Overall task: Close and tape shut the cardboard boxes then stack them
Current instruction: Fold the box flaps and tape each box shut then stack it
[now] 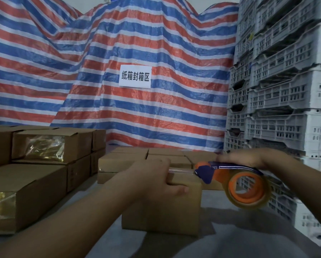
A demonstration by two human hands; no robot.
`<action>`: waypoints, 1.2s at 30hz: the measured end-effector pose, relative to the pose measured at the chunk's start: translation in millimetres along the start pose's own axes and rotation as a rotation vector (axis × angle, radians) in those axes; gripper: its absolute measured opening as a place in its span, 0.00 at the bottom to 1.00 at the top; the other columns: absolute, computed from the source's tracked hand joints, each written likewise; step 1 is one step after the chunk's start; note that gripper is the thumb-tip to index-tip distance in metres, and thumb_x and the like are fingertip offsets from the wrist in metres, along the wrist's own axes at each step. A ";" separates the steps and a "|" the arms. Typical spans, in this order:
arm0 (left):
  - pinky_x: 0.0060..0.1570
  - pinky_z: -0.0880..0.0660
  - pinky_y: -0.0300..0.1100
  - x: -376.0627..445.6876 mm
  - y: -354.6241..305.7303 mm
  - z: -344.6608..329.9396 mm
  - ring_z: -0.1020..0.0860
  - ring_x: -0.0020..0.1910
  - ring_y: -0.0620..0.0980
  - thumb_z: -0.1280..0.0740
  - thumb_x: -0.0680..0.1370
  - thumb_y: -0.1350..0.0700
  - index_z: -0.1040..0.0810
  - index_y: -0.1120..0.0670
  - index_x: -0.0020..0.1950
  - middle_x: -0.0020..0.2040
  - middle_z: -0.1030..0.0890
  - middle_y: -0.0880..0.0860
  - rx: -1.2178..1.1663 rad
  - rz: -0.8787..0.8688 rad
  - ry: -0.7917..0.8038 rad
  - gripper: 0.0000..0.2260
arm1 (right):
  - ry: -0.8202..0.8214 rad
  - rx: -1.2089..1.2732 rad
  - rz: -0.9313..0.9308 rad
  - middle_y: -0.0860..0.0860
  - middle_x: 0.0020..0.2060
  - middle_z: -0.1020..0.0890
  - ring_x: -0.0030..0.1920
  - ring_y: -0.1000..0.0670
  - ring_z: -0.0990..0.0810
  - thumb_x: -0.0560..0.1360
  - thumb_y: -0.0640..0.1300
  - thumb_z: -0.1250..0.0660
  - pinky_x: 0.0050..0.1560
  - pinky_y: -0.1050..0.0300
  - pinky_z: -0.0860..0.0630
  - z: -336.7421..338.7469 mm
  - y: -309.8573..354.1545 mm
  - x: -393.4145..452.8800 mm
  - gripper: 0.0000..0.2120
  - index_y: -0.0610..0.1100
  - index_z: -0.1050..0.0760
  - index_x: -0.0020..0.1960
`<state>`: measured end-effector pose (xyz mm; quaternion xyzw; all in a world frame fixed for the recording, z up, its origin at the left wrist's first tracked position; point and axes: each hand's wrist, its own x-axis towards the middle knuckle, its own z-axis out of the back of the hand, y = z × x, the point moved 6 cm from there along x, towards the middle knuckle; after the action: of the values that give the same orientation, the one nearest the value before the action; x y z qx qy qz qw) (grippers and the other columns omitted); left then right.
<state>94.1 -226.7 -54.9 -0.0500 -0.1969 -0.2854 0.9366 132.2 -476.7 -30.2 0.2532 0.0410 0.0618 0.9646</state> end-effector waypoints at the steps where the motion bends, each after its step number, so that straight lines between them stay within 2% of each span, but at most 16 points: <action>1: 0.47 0.27 0.40 5.1 -10.6 -0.7 0.25 0.51 0.45 0.40 0.72 0.27 0.30 0.45 0.64 0.57 0.24 0.46 -0.020 -0.027 0.009 0.29 | -0.009 -0.012 0.007 0.49 0.40 0.16 0.36 0.55 0.19 0.84 0.58 0.44 0.47 0.57 0.23 -0.6 -0.6 0.2 0.21 0.43 0.21 0.56; 2: 0.50 0.26 0.43 9.1 -22.5 -3.3 0.25 0.54 0.46 0.39 0.72 0.28 0.31 0.45 0.67 0.59 0.24 0.46 -0.039 -0.059 0.019 0.30 | -0.019 -0.029 0.008 0.49 0.40 0.15 0.36 0.55 0.19 0.83 0.58 0.43 0.49 0.55 0.23 -0.2 -1.8 0.2 0.21 0.44 0.20 0.56; 4: 0.48 0.27 0.43 14.9 -43.7 -12.0 0.24 0.52 0.46 0.38 0.73 0.30 0.32 0.44 0.68 0.57 0.23 0.46 -0.083 -0.114 0.034 0.29 | -0.037 -0.032 -0.007 0.53 0.36 0.15 0.34 0.57 0.19 0.83 0.59 0.43 0.46 0.56 0.24 -0.3 -5.6 -0.3 0.20 0.48 0.19 0.50; 8: 0.49 0.26 0.43 18.2 -52.5 -24.8 0.24 0.48 0.45 0.36 0.75 0.34 0.32 0.43 0.68 0.54 0.22 0.45 -0.147 -0.095 -0.029 0.25 | -0.042 -0.033 0.003 0.56 0.31 0.16 0.30 0.60 0.19 0.82 0.61 0.44 0.46 0.56 0.27 -4.4 -9.3 -1.5 0.23 0.58 0.16 0.37; 9: 0.47 0.27 0.41 17.9 -51.5 -26.0 0.25 0.47 0.43 0.36 0.75 0.34 0.32 0.43 0.68 0.53 0.23 0.44 -0.159 -0.098 -0.040 0.24 | -0.043 -0.029 0.019 0.57 0.31 0.16 0.30 0.61 0.20 0.83 0.61 0.44 0.46 0.57 0.27 -5.6 -9.4 -1.9 0.23 0.59 0.16 0.38; 11: 0.43 0.29 0.39 17.6 -50.2 -26.9 0.26 0.45 0.40 0.36 0.75 0.34 0.31 0.42 0.67 0.48 0.24 0.42 -0.172 -0.102 -0.036 0.23 | -0.029 0.049 0.053 0.55 0.33 0.16 0.31 0.59 0.19 0.83 0.60 0.44 0.42 0.60 0.24 -5.0 -10.6 -3.6 0.21 0.51 0.17 0.45; 14: 0.48 0.25 0.43 19.0 -46.7 -27.8 0.24 0.47 0.43 0.38 0.74 0.31 0.29 0.45 0.65 0.52 0.23 0.44 -0.140 -0.088 -0.019 0.25 | 0.024 0.116 0.064 0.51 0.37 0.15 0.35 0.54 0.18 0.83 0.59 0.43 0.39 0.62 0.22 4.1 -14.9 -12.3 0.21 0.44 0.21 0.56; 18: 0.41 0.30 0.37 19.6 -44.1 -31.2 0.26 0.47 0.42 0.39 0.74 0.30 0.28 0.45 0.64 0.54 0.24 0.45 -0.129 -0.093 -0.005 0.25 | 0.069 0.046 -0.018 0.48 0.37 0.16 0.33 0.52 0.20 0.77 0.63 0.41 0.36 0.62 0.23 32.0 -24.7 -36.4 0.25 0.44 0.20 0.55; 20: 0.41 0.32 0.38 19.5 -45.2 -31.6 0.27 0.46 0.41 0.40 0.74 0.30 0.29 0.45 0.63 0.53 0.24 0.44 -0.125 -0.102 -0.022 0.25 | 0.064 -0.069 -0.074 0.47 0.38 0.15 0.35 0.51 0.19 0.74 0.66 0.41 0.37 0.62 0.24 48.2 -26.1 -47.5 0.29 0.43 0.20 0.57; 23: 0.47 0.30 0.40 18.0 -47.1 -31.1 0.26 0.50 0.42 0.41 0.75 0.30 0.33 0.44 0.69 0.56 0.24 0.44 -0.112 -0.122 -0.042 0.27 | 0.012 -0.345 -0.134 0.55 0.28 0.17 0.26 0.59 0.21 0.79 0.65 0.42 0.35 0.64 0.26 47.9 -9.9 -53.1 0.23 0.48 0.20 0.43; 25: 0.50 0.28 0.42 16.7 -48.8 -29.8 0.26 0.53 0.44 0.42 0.76 0.31 0.35 0.43 0.71 0.58 0.25 0.44 -0.091 -0.129 -0.041 0.27 | -0.012 -0.535 -0.133 0.58 0.25 0.19 0.25 0.60 0.22 0.81 0.63 0.41 0.34 0.64 0.26 30.5 10.8 -45.7 0.21 0.50 0.23 0.40; 28: 0.45 0.29 0.37 15.9 -51.2 -27.9 0.26 0.50 0.42 0.42 0.77 0.33 0.30 0.43 0.65 0.55 0.25 0.43 -0.071 -0.131 -0.025 0.21 | -0.060 -0.786 -0.172 0.52 0.40 0.16 0.39 0.52 0.18 0.77 0.65 0.39 0.46 0.54 0.20 4.2 39.5 -33.6 0.19 0.50 0.21 0.49; 29: 0.41 0.31 0.36 15.7 -51.4 -27.9 0.27 0.48 0.41 0.42 0.77 0.32 0.29 0.43 0.64 0.55 0.25 0.43 -0.059 -0.127 -0.016 0.21 | -0.089 -0.858 -0.176 0.51 0.42 0.17 0.40 0.51 0.18 0.77 0.64 0.40 0.44 0.53 0.21 0.3 49.6 -32.7 0.19 0.50 0.22 0.49; 32: 0.38 0.35 0.35 16.8 -51.4 -28.9 0.28 0.46 0.42 0.41 0.77 0.33 0.29 0.44 0.63 0.54 0.26 0.43 -0.056 -0.117 0.010 0.21 | -0.169 -1.055 -0.172 0.52 0.40 0.22 0.38 0.52 0.23 0.78 0.63 0.41 0.35 0.55 0.32 -3.5 76.3 -38.0 0.18 0.49 0.26 0.44; 34: 0.39 0.34 0.37 18.0 -51.9 -29.2 0.28 0.47 0.42 0.41 0.77 0.33 0.29 0.44 0.63 0.55 0.25 0.43 -0.056 -0.115 0.025 0.21 | -0.170 -1.182 -0.199 0.52 0.41 0.24 0.38 0.51 0.25 0.78 0.61 0.41 0.35 0.55 0.33 -13.3 83.3 -40.4 0.17 0.49 0.29 0.42; 36: 0.43 0.32 0.39 18.0 -52.4 -29.7 0.28 0.48 0.44 0.41 0.77 0.32 0.29 0.45 0.64 0.55 0.25 0.45 -0.046 -0.114 0.029 0.23 | -0.144 -1.356 -0.213 0.51 0.39 0.27 0.36 0.50 0.29 0.79 0.57 0.39 0.41 0.53 0.29 -28.7 79.9 -39.7 0.14 0.47 0.31 0.42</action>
<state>88.9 -285.7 -75.9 -0.0563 -0.1794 -0.3434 0.9202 81.9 -399.3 -13.8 -0.4078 -0.0462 -0.0383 0.9111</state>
